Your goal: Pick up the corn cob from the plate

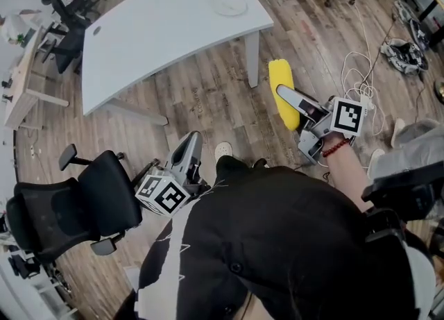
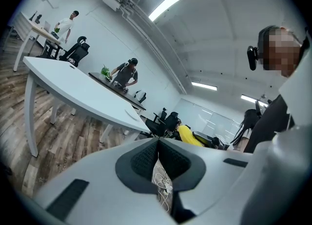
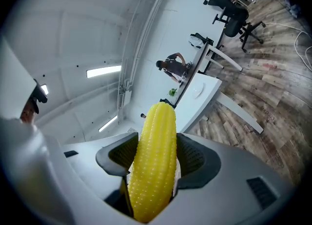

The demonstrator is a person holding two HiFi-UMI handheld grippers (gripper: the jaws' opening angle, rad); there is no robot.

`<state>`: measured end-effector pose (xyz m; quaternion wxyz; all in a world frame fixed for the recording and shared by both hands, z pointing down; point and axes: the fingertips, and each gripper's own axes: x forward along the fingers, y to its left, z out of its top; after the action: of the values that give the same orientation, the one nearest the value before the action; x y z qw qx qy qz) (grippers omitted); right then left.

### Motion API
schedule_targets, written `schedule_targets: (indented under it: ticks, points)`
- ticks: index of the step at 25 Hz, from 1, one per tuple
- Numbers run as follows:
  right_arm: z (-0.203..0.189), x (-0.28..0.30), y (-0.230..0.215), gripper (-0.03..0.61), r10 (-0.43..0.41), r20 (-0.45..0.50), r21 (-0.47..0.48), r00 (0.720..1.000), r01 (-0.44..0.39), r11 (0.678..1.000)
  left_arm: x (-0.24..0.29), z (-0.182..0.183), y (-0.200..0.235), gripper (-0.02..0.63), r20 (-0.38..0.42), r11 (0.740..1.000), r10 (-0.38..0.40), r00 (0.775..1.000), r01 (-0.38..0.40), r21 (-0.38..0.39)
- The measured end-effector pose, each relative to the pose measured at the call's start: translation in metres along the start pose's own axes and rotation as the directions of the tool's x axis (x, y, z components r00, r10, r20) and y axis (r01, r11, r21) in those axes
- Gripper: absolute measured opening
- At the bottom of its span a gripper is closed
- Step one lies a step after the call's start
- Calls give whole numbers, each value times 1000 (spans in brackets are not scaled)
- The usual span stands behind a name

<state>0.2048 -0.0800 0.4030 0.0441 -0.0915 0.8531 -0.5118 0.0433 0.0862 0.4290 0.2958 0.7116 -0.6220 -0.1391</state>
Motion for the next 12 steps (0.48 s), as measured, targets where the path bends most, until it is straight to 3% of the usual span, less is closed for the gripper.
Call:
schedule_targets:
  ticks: [12]
  points:
    - [1, 1, -2, 250, -26, 13, -14, 1000, 26, 1000, -3, 1, 9, 15, 10, 1000, -2, 1000, 3, -20]
